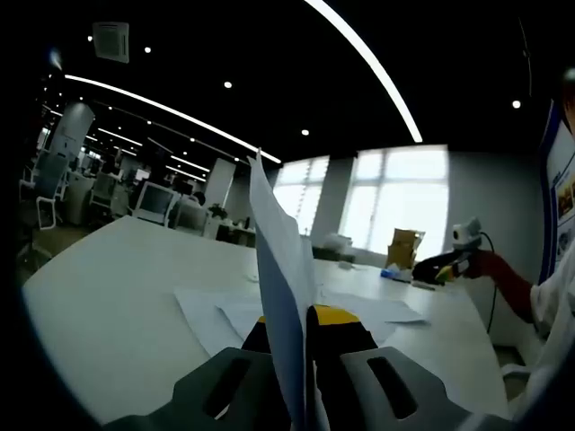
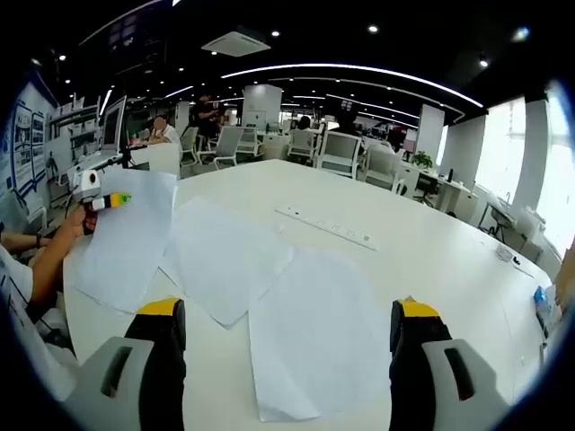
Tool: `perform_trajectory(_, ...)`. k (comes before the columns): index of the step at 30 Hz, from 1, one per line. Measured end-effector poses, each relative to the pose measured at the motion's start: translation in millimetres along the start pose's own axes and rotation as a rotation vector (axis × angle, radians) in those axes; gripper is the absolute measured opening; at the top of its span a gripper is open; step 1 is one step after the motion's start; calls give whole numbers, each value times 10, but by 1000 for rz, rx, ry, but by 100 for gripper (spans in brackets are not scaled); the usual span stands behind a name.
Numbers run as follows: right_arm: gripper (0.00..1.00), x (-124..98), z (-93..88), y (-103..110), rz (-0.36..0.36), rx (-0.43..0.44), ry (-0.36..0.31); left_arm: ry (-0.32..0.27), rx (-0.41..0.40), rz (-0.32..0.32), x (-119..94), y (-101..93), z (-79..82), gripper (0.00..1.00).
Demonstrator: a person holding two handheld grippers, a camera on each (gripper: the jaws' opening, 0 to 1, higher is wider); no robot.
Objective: Organize the stack of printing papers by aligning and flattening the scattered papers on the table
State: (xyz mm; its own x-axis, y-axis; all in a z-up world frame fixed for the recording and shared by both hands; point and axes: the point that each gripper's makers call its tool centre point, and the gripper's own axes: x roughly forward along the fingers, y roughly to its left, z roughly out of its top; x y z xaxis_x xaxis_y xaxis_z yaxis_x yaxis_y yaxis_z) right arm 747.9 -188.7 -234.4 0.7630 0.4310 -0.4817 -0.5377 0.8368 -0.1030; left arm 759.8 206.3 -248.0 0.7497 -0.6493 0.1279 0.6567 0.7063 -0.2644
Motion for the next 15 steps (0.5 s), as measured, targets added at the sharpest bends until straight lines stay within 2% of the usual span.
perform_trajectory(15, 89, 57, 7, 0, 6, -1, 10, -2, -1, -2, 1, 0, 8, 6)
